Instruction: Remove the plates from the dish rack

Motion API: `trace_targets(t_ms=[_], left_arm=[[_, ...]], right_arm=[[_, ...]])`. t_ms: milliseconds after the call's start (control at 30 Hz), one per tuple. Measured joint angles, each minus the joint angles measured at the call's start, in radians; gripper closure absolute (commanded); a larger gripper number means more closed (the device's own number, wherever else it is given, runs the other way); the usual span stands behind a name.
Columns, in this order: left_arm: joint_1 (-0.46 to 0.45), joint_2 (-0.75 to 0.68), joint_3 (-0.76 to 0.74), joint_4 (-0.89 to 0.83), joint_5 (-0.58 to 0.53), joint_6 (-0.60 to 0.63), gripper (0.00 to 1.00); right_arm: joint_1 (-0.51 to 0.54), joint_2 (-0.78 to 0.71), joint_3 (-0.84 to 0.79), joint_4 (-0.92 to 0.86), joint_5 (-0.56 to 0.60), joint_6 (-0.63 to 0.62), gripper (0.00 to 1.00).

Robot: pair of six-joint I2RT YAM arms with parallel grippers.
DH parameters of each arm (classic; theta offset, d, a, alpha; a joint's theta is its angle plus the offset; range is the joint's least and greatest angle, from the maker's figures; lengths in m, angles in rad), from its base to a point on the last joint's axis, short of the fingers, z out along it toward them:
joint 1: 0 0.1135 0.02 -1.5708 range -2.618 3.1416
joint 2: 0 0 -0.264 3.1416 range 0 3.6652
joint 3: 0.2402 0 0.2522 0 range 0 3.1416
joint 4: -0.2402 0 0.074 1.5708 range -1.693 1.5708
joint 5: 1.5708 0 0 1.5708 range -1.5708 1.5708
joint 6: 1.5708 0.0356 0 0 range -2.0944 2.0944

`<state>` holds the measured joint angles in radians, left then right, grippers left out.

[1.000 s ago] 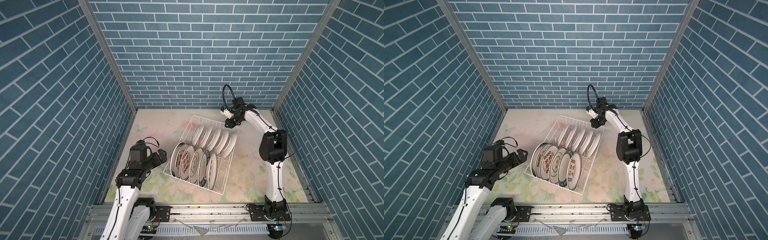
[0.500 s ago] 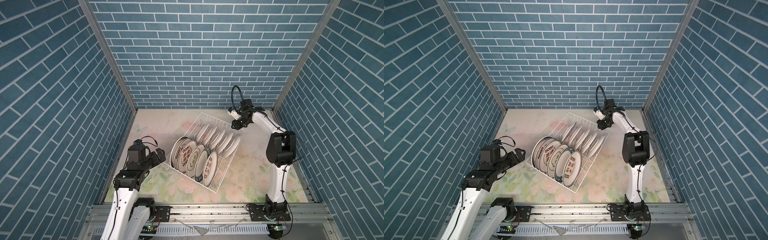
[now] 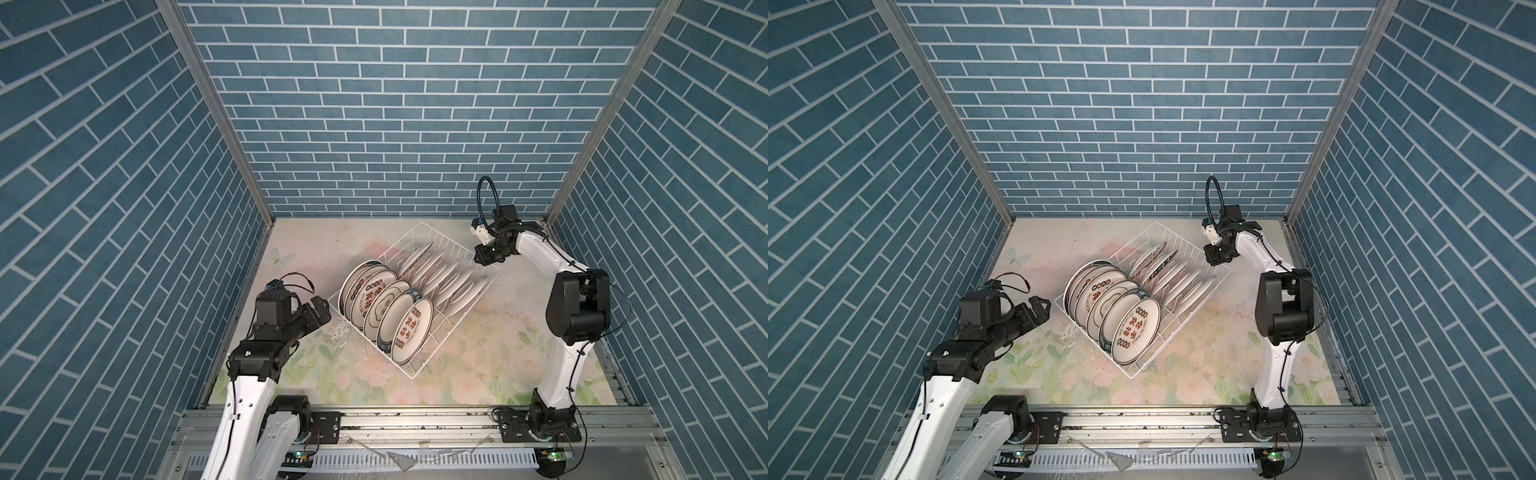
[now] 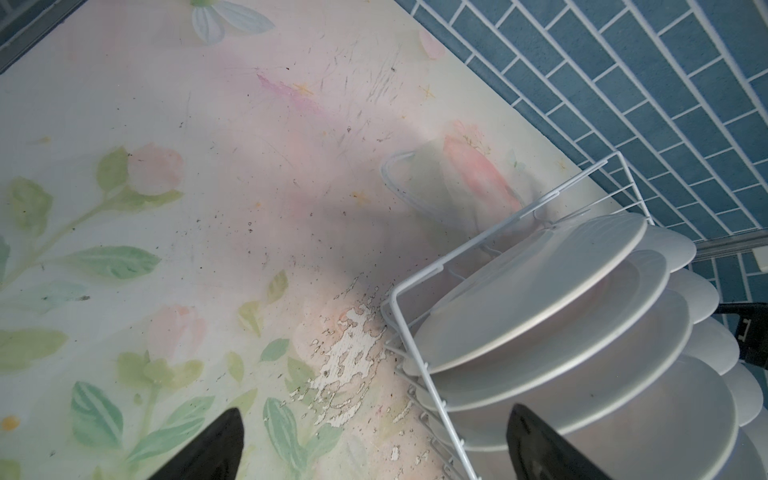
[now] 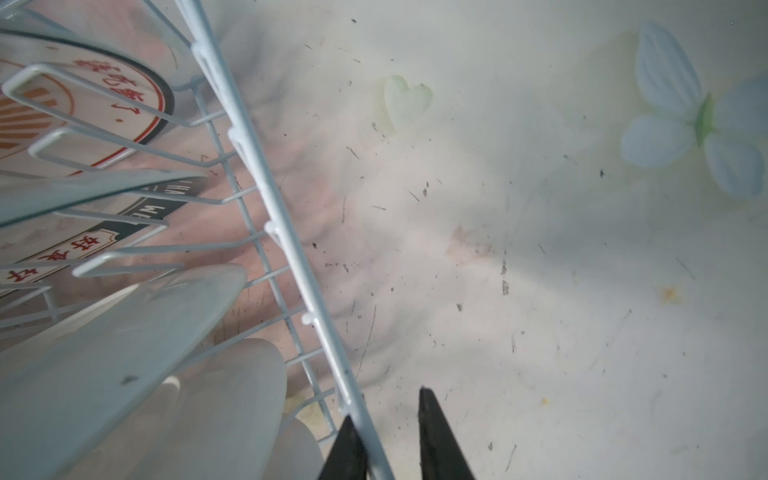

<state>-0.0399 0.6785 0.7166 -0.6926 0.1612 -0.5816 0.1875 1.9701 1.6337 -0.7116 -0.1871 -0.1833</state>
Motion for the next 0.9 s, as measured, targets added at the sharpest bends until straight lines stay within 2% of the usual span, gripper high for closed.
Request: trace_targets(t_ms=[400, 900], left_arm=[[0.0, 0.14, -0.029, 0.046, 0.073, -0.04, 0.01], [0.0, 0.317, -0.058, 0.22, 0.095, -0.04, 0.01]], right_arm=[[-0.065, -0.127, -0.182, 0.064, 0.025, 0.182, 0.84], [-0.143, -0.264, -0.362, 0.138, 0.026, 0.347, 0.85]])
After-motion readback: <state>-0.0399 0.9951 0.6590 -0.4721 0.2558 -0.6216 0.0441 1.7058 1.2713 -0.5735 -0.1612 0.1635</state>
